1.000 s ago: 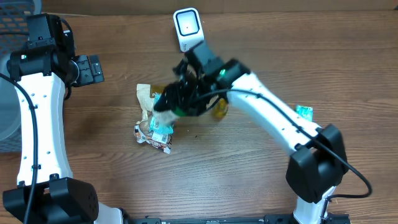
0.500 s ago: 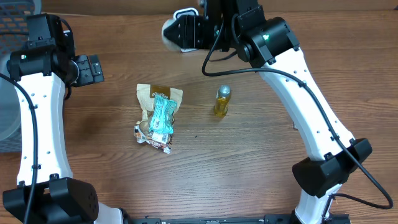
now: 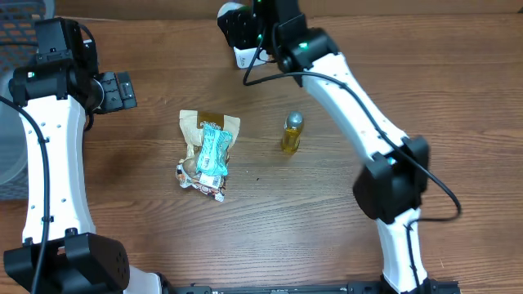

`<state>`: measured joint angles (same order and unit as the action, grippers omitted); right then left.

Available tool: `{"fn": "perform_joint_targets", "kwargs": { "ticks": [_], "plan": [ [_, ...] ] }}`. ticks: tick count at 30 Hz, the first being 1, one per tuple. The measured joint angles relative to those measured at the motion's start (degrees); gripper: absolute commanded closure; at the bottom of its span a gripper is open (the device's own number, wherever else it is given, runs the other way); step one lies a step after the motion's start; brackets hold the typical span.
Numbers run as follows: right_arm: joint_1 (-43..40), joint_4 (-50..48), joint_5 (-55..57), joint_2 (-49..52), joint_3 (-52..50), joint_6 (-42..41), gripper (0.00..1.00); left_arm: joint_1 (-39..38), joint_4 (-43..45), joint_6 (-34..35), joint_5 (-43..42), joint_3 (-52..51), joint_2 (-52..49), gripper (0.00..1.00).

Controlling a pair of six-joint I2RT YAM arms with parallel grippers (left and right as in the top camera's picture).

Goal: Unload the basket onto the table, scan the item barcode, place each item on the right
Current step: 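Hold the jar label against the scanner window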

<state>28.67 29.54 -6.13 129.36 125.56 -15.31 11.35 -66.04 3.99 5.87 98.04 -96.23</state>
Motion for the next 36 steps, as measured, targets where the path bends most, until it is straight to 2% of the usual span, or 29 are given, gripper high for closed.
{"fn": "perform_joint_targets", "kwargs": {
  "ticks": [5, 16, 29, 36],
  "plan": [
    [-1.03, -8.48, 1.29, 6.05, -0.13, 1.29, 0.83, 0.0, 0.02, 0.02, 0.0, 0.0, 0.0, 0.0],
    [-3.89, -21.66, 2.16, 11.54, -0.13, 1.88, 0.84, 0.0, 0.0, 0.02, 0.0, 0.0, 0.0, 0.0],
    [-3.82, -32.87, 2.08, 18.93, -0.13, 1.84, 0.85, 0.0, 0.0, 0.02, 0.0, 0.0, 0.0, 0.01],
    [-3.82, -36.63, 2.08, 19.5, -0.13, 1.84, 0.86, 0.0, 0.0, 0.0, 0.0, 0.0, 0.0, 0.0]
  ]
}}
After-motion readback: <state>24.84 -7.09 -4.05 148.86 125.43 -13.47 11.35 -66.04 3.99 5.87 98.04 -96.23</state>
